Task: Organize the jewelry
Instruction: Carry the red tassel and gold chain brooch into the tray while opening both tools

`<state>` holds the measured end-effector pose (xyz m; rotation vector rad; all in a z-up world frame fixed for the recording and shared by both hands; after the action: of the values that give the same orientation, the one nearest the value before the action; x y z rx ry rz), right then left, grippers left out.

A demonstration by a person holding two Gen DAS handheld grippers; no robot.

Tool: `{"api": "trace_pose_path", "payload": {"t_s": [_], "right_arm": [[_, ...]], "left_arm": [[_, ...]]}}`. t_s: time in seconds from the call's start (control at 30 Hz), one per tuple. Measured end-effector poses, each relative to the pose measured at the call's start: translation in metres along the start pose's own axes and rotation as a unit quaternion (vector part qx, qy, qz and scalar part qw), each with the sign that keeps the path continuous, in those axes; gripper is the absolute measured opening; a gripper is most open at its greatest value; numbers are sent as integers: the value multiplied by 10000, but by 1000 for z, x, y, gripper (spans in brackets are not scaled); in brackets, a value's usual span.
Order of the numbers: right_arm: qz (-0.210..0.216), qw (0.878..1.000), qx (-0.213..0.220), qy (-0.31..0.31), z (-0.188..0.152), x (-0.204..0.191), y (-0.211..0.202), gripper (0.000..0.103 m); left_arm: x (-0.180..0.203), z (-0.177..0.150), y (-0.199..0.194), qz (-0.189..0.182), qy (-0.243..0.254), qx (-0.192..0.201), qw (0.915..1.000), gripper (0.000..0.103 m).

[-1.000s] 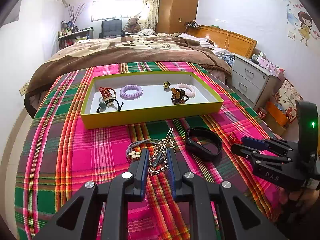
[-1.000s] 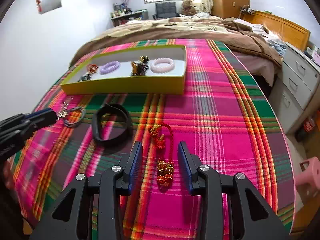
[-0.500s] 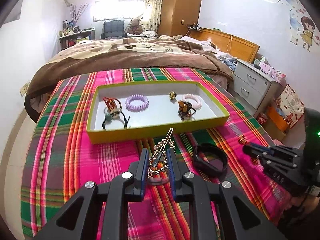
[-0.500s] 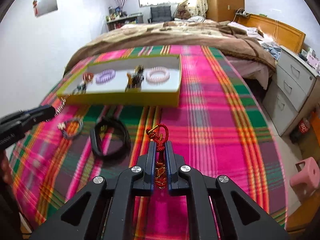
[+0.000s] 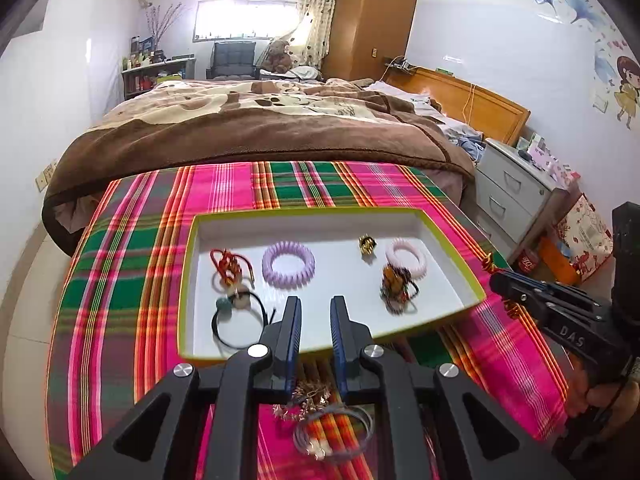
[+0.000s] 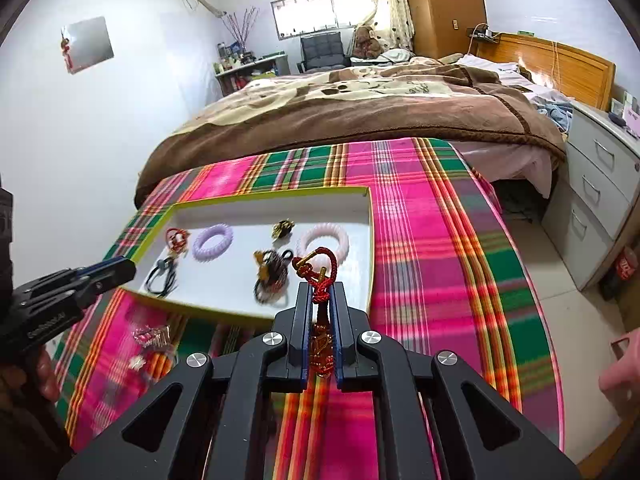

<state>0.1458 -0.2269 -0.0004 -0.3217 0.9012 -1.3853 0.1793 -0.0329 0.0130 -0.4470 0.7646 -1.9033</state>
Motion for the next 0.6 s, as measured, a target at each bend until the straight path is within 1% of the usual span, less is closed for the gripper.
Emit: {"api": "trace_pose_path", "payload": {"t_s": [0.17,0.23,0.3,0.33,0.43,0.47,0.53,0.57,0.6], "right_arm": [[-29,9999,-107,-23,7,-2,15,9],[-13,9999,-118,-23,6,-2,18,8],[9,9999,-137,-4,6,-1,19,9],[29,9999,-144,8,5,-1,19,9],[75,9998,-163,21,0,-1,17,9],[85,9998,-168,23,-1,-1,16,9],[86,9998,-172,12,-4,-2,15,9],[92,9998,-174,9,-5,-3,15,9],[94,9998,-177,7,-6,-3,14,9]], "left_arm": [[-14,0,12,-5,-132,-109,9999,14],[-15,-4,13,-13,-57,-159,9999,14],[-15,-11,13,-102,7,-237,9997,14],[-15,-16,15,-189,37,-332,9993,14],[-10,-32,16,-260,249,-522,9980,15],[-10,-38,17,-291,279,-593,9974,16],[-10,-47,20,-345,282,-708,9965,22],[-8,-50,22,-410,372,-777,9954,25],[-6,-52,23,-439,438,-806,9948,25]]}}
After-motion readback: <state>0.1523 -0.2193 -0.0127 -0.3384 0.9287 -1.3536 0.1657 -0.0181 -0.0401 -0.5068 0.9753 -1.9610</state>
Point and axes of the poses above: each gripper's, at about its wrist camera, not at the fingertips, and y roughly the way its jaws point, x to its right, z to its top, the point moved 2 cm from there along y, roughly the way its jaws point, and after that the axes turned 14 degrees about y, right-handed, at the moved point
